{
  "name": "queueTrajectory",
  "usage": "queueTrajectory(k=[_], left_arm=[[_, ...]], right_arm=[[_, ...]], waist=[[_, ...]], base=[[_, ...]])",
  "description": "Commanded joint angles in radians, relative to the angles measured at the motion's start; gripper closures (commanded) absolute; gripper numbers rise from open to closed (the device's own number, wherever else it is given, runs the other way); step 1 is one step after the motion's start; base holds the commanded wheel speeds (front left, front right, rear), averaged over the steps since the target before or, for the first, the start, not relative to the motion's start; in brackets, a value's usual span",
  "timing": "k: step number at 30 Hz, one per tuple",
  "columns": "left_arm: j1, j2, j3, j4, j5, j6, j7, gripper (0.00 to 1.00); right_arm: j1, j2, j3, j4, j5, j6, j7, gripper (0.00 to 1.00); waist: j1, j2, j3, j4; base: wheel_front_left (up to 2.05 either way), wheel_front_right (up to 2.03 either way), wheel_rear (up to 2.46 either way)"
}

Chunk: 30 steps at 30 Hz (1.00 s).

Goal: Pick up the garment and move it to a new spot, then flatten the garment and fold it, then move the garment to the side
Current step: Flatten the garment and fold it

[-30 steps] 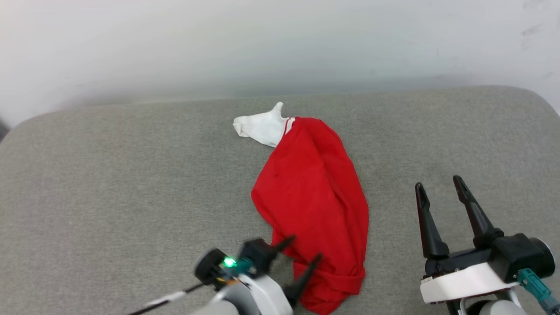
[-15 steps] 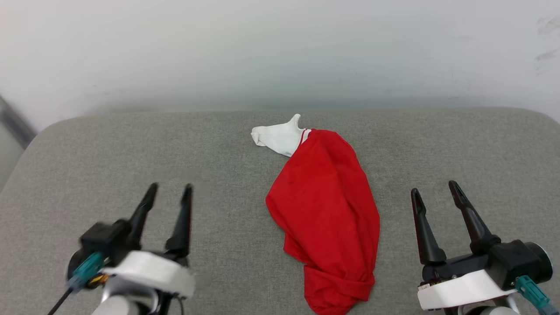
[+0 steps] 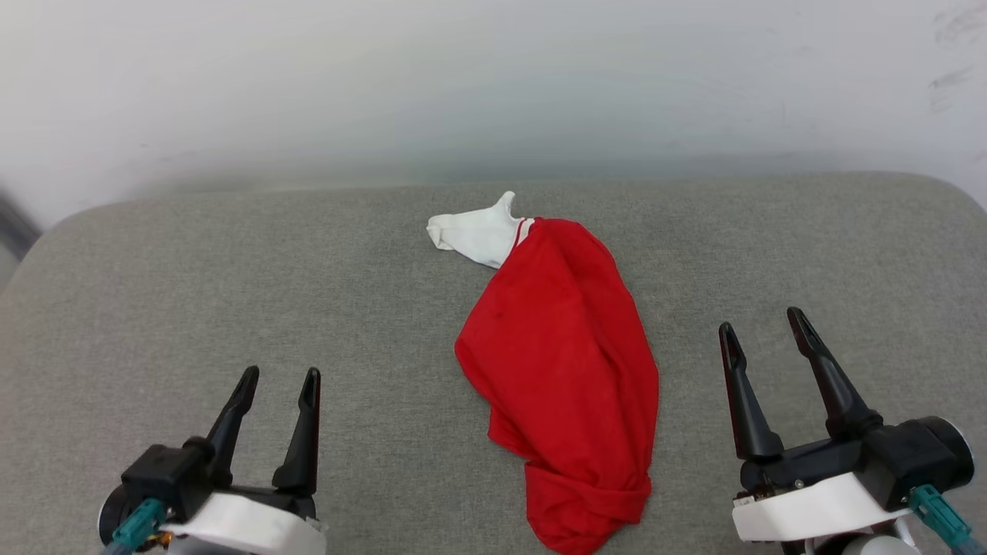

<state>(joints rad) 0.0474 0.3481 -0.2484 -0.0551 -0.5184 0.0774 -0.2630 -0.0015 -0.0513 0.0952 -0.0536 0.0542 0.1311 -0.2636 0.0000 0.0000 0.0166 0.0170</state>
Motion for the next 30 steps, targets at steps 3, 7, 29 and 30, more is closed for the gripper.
queueTrajectory(k=[3,7,29,30], left_arm=[[-0.08,0.029,-0.023,0.015,0.004,-0.048,0.034,0.0],[-0.209,0.081,-0.048,0.022,0.002,-0.104,0.143,0.0],[-1.159,0.342,-0.362,0.304,-0.3,-0.207,0.972,0.0],[-1.18,0.343,-0.376,0.323,-0.304,-0.208,0.987,0.0]], right_arm=[[-0.024,0.002,-0.001,-0.016,-0.008,-0.001,-0.002,0.0],[-0.05,0.002,-0.009,-0.033,-0.014,-0.001,-0.002,0.0],[-0.178,0.002,-0.025,-0.087,0.045,-0.001,-0.002,0.0],[-0.181,0.002,-0.026,-0.086,0.049,-0.001,-0.002,0.0]], waist=[[0.0,0.0,0.048,-0.03],[0.0,0.0,0.122,-0.064],[0.0,0.0,0.515,-0.243],[0.0,0.0,0.524,-0.248]], base=[[0.0,0.0,0.0],[0.0,0.0,0.0],[0.0,0.0,0.0],[0.0,0.0,0.0]])
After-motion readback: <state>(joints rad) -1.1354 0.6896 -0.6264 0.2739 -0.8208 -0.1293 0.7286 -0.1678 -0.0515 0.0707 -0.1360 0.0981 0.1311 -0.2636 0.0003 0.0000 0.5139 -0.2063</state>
